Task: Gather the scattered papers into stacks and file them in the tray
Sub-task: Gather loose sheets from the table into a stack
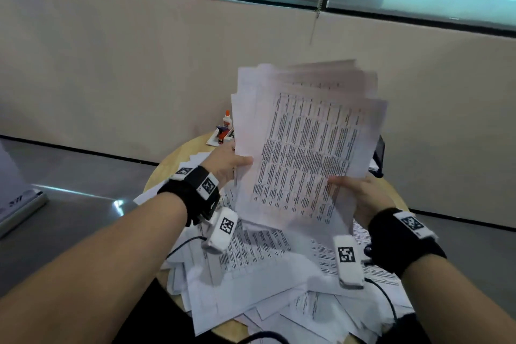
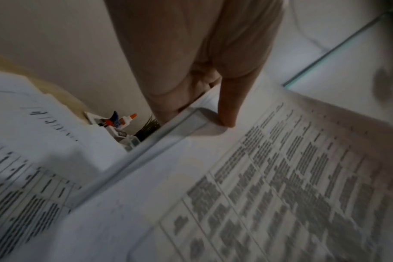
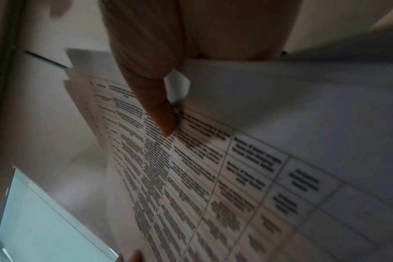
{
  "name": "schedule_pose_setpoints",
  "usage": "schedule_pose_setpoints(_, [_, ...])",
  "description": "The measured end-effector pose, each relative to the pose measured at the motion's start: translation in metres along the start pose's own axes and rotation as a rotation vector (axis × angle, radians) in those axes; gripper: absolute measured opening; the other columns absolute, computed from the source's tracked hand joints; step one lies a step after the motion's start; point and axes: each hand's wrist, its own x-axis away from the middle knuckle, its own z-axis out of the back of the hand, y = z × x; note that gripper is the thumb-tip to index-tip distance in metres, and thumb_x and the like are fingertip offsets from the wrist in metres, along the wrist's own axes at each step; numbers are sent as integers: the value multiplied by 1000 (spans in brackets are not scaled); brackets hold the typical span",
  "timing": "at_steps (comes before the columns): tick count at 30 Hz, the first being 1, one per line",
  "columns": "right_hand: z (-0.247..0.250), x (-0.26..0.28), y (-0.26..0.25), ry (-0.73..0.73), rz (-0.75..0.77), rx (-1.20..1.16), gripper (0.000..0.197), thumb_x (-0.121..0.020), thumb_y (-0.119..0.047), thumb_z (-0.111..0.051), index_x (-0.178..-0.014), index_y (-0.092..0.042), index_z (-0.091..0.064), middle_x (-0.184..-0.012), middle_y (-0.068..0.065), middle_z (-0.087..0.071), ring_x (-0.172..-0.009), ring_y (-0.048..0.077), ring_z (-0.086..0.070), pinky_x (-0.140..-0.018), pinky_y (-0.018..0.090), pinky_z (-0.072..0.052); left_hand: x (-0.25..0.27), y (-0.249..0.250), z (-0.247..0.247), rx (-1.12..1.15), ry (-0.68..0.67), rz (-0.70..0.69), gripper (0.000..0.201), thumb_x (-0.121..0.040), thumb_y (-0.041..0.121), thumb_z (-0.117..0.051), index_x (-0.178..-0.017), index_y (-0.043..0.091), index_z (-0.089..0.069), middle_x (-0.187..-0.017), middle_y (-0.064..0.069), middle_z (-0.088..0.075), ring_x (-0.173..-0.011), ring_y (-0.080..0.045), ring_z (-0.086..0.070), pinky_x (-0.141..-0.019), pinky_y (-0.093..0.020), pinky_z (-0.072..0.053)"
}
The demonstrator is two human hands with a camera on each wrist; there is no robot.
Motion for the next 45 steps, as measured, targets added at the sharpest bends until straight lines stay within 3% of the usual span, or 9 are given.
schedule_pose_setpoints(5, [-18, -9, -7, 78, 90, 76, 30, -80, 3, -67, -108, -6, -63, -99, 12, -73, -89, 27, -72, -77, 38, -58, -2, 5, -7, 35, 113, -124, 48, -81, 2, -66, -126, -5, -52, -119, -19, -63, -109, -32, -62, -97, -49, -47])
schedule_pose_setpoints(11, [-18, -16, 20, 128, 54, 142, 27, -73, -4, -77, -98, -9, -67, -94, 8, -74, -86, 20, -71, -80, 34, -56, 6, -22, -25, 11, 273, -179, 41, -84, 12, -68, -124, 11, -56, -118, -4, -65, -110, -19, -61, -100, -38, -45])
schedule_pose_setpoints(13, [-15, -15, 31, 169, 33, 144, 30, -69, -5, -81, -96, -9, -68, -99, 12, -73, -90, 25, -70, -88, 40, -53, 9, -33, -30, 33, 283, -165, 37, -86, 11, -65, -122, 11, -57, -109, 1, -67, -100, -9, -63, -96, -32, -47])
schedule_pose_setpoints(17, [-15, -14, 34, 208, 51, 72, 23, -70, 1, -79, -89, -7, -69, -91, 16, -73, -85, 32, -71, -82, 43, -56, 11, -31, -38, 44, 290, -221, 23, -89, 9, -61, -110, 15, -60, -104, 1, -67, -90, 0, -63, -73, -12, -50])
schedule_pose_setpoints(25, [-19, -19, -2, 172, 258, 120, 23, -70, -10, -80, -90, -16, -71, -86, 1, -76, -87, 22, -72, -81, 39, -55, 14, 9, -46, 76, 318, -396, 19, -86, 13, -65, -104, 17, -64, -88, 14, -72, -84, 1, -68, -69, -14, -54])
schedule_pose_setpoints(28, [-16, -17, 13, 168, 229, 191, 27, -69, -13, -82, -92, -18, -71, -90, 0, -76, -91, 21, -71, -85, 41, -54, 17, -8, -43, 76, 335, -357, 22, -85, 18, -66, -107, 19, -64, -97, 12, -72, -92, -2, -68, -77, -20, -54])
schedule_pose_setpoints(35, [-10, -16, 44, 177, 190, 194, 24, -71, -13, -80, -90, -24, -70, -89, -8, -75, -91, 13, -68, -83, 36, -51, 13, -34, -41, 151, 300, -203, 26, -89, 17, -62, -114, 12, -61, -92, 10, -68, -71, 11, -65, -57, -4, -48])
schedule_pose_setpoints(40, [-18, -25, 34, 168, 179, 198, 23, -72, -12, -80, -89, -25, -71, -89, -9, -75, -92, 14, -68, -87, 41, -51, 6, -38, -39, 200, 309, -168, 28, -82, 11, -67, -110, 12, -66, -91, 9, -74, -84, -3, -69, -75, -21, -55])
schedule_pose_setpoints(45, [-16, -29, 18, 166, 244, 202, 33, -61, -30, -83, -91, -21, -71, -92, 1, -75, -92, 20, -68, -82, 37, -52, 1, -35, -39, 262, 373, -173, 33, -79, 26, -71, -109, 12, -66, -97, -3, -73, -88, -17, -69, -66, -27, -52])
